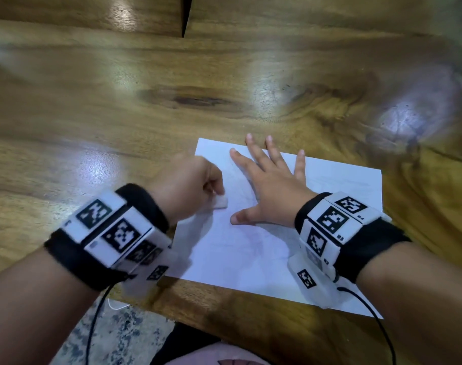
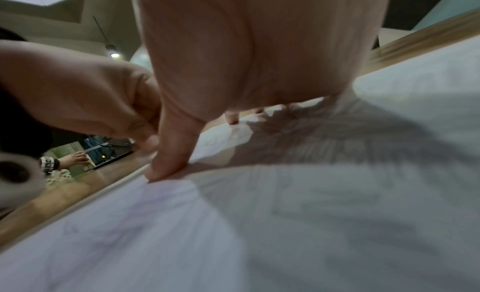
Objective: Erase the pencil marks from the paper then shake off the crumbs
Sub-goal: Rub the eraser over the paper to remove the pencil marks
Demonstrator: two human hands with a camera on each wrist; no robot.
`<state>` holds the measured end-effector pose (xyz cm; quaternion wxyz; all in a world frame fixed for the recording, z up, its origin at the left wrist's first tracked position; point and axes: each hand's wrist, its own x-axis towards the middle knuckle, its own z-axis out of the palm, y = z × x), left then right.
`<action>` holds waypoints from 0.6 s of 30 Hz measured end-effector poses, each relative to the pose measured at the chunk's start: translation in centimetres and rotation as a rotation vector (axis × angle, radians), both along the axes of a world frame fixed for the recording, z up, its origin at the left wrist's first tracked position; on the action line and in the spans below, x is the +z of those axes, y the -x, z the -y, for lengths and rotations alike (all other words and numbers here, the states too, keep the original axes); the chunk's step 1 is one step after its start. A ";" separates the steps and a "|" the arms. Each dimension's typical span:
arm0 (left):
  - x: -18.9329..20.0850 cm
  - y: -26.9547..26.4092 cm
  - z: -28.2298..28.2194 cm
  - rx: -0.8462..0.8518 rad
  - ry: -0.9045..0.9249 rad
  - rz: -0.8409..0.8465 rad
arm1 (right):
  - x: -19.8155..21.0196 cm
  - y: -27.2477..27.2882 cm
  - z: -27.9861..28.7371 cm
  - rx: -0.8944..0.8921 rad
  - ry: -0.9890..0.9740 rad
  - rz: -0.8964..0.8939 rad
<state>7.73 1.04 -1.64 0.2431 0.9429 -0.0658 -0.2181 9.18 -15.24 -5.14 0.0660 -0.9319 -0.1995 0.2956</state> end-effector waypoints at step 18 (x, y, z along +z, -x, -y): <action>-0.2 -0.5 -0.3 0.029 -0.028 -0.026 | 0.7 -0.3 2.1 -0.015 -0.209 -0.007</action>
